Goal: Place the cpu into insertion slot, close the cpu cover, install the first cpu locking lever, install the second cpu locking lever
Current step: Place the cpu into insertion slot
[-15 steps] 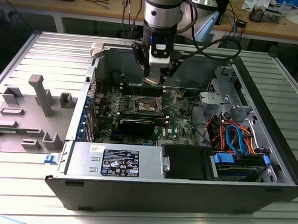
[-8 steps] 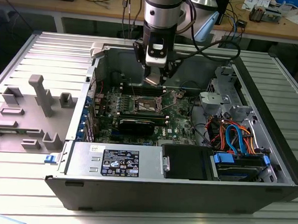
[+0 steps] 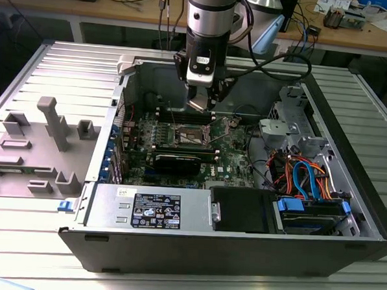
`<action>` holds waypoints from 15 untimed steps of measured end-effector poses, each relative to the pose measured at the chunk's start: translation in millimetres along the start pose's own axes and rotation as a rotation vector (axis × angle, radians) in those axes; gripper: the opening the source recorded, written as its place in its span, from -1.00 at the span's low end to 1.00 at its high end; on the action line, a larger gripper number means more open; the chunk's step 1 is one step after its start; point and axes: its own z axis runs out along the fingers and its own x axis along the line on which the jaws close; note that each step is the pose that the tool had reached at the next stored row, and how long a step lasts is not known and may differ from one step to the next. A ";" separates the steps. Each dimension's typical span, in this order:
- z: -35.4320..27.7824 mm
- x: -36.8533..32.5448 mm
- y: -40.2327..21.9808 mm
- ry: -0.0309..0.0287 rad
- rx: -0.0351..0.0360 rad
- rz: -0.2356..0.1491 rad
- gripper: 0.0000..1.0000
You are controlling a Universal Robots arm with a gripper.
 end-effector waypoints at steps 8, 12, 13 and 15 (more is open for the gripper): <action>0.3 0.0 0.0 -0.0085 -0.0005 0.092 0.08; 0.3 0.0 0.0 -0.0111 -0.0006 0.120 0.08; 0.3 0.0 0.0 -0.0111 -0.0006 0.120 0.08; 0.3 0.0 0.0 -0.0111 -0.0007 0.120 0.08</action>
